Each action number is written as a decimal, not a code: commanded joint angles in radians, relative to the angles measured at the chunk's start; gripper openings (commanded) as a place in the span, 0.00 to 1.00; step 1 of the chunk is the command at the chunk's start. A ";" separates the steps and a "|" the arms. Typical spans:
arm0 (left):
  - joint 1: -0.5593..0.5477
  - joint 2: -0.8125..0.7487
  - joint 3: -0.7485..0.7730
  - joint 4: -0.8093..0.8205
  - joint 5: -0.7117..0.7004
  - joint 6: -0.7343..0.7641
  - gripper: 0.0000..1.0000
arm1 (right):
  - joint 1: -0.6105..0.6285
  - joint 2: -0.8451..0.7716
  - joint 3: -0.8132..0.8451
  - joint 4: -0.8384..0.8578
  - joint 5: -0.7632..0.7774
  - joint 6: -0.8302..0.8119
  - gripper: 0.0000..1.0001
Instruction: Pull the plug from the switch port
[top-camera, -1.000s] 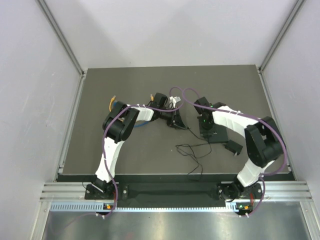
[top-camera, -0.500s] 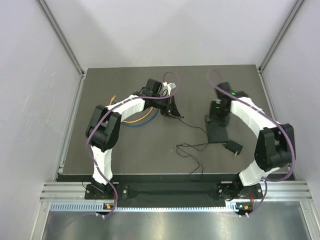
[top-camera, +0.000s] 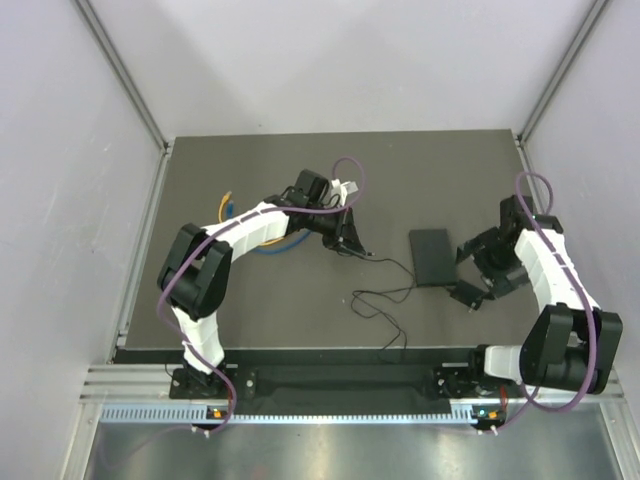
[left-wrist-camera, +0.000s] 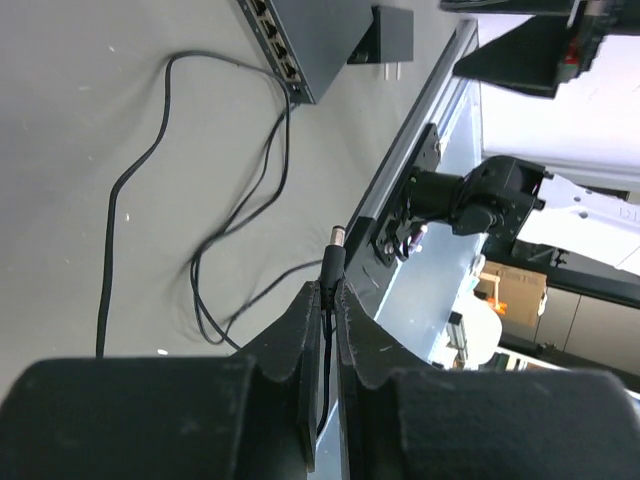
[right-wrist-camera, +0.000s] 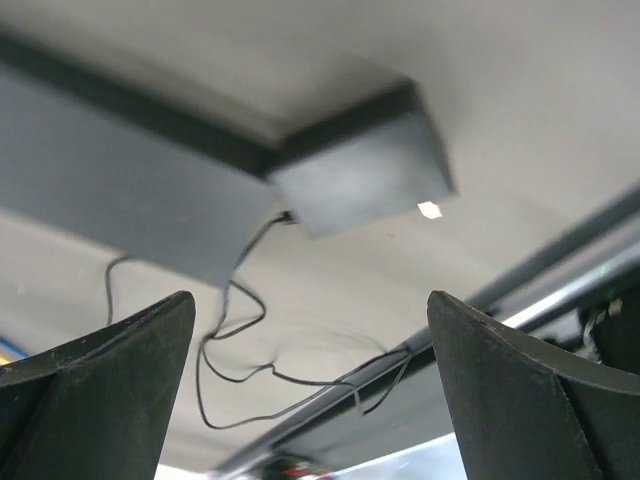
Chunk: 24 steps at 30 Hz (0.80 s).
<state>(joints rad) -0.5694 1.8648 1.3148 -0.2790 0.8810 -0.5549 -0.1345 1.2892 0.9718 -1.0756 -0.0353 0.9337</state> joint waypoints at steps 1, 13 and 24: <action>0.002 -0.058 0.032 -0.034 0.016 0.027 0.00 | -0.039 -0.022 -0.039 -0.057 -0.009 0.169 1.00; 0.003 -0.026 0.141 -0.254 0.015 0.171 0.00 | -0.115 -0.056 -0.251 0.115 -0.046 0.488 1.00; 0.071 0.033 0.219 -0.402 0.049 0.273 0.00 | -0.123 0.009 -0.213 0.200 -0.031 0.605 1.00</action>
<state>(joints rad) -0.5205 1.8755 1.4921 -0.6125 0.8970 -0.3386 -0.2470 1.2827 0.7044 -0.9051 -0.0906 1.4830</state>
